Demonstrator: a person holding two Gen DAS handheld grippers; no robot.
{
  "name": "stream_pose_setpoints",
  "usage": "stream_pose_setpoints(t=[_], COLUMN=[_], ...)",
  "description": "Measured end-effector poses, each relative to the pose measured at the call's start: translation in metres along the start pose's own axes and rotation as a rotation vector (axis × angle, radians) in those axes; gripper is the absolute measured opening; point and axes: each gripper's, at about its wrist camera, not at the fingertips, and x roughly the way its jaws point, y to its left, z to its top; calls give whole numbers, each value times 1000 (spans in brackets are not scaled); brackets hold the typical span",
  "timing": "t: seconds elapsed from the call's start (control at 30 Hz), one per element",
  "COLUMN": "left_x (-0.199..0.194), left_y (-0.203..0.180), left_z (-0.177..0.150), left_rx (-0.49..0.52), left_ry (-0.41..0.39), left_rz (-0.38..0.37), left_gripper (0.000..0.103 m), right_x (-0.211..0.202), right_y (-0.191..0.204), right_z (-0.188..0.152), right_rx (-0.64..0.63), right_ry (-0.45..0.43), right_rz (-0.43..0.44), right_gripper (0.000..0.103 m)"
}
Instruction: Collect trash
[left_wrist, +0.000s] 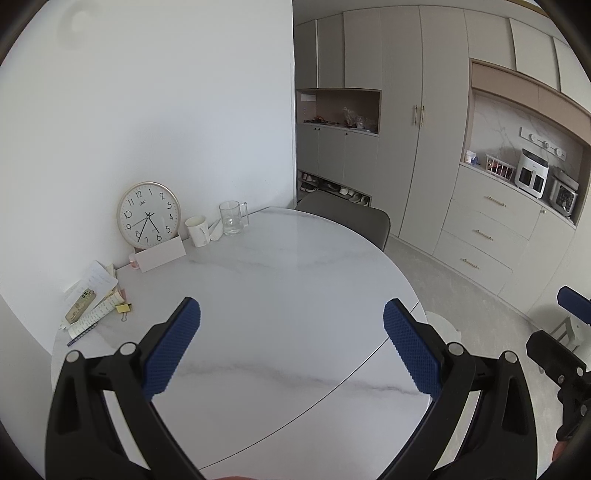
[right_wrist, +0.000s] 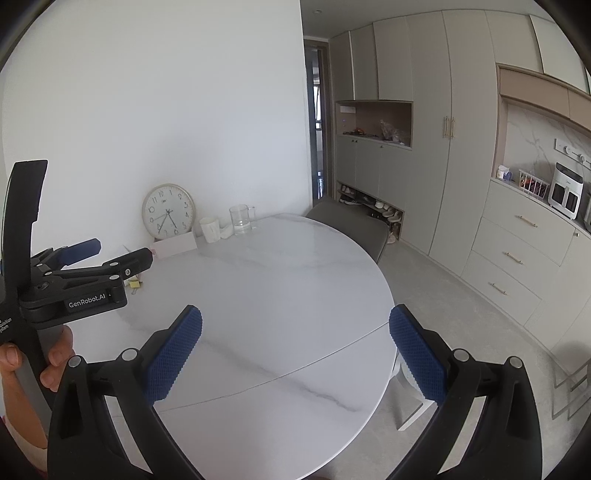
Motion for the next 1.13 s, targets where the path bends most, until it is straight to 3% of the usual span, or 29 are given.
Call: stream_pose_setpoints(t=[1.13], left_x=[8], left_y=[-8], left_z=[-7], left_rx=[30], left_ry=[25], left_rz=[1], left_gripper=[95], right_x=[8], right_y=[-11], right_z=[-6], right_rx=[18], right_ry=[27], right_rz=[-2], right_gripper=[101])
